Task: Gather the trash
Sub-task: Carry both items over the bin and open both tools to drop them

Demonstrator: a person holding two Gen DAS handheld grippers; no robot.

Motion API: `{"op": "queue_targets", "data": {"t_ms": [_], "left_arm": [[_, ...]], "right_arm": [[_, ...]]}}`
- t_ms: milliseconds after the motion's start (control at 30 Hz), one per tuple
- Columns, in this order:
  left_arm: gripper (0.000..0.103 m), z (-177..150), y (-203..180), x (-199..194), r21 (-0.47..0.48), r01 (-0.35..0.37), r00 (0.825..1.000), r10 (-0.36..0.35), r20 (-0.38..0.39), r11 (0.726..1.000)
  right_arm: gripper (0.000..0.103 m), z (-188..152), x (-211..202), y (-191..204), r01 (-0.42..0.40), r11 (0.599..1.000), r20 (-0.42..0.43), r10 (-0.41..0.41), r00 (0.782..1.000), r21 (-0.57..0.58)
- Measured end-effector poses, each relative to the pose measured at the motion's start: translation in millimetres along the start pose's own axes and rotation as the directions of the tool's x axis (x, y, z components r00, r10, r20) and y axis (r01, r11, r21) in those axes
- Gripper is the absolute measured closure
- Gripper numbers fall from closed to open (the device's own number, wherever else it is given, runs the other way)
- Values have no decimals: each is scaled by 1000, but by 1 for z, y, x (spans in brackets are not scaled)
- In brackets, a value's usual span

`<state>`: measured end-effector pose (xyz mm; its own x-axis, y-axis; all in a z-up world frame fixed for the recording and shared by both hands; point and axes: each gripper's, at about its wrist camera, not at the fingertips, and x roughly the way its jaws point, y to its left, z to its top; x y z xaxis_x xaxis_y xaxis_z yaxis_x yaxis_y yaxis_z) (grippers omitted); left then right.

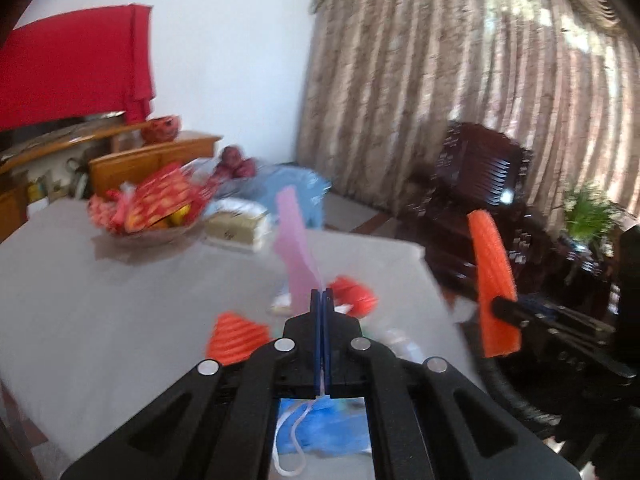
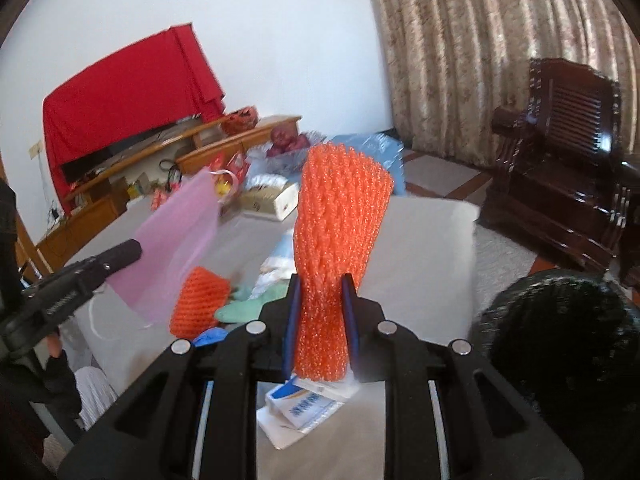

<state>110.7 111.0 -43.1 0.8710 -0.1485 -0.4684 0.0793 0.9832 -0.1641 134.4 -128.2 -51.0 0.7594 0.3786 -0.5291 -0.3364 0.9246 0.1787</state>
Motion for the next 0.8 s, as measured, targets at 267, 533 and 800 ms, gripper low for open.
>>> {"op": "queue_targets", "data": {"t_ms": [267,533,800], "left_arm": [[102,13,-98,11,75,237,972,-237,-8,969],[102,-3,-196,58,93,421,903,-408,-137,902],[102,-35,-268,116,123,471,864,-429,-263,874]], "right_arm": [[84,-6,-59,-87,155,985,39,-159,987,79],[84,-43,-82,-171,317,937,-16,-319,948,147],[84,-81,-75,-232,418,886,-100,-406,908,199]]}}
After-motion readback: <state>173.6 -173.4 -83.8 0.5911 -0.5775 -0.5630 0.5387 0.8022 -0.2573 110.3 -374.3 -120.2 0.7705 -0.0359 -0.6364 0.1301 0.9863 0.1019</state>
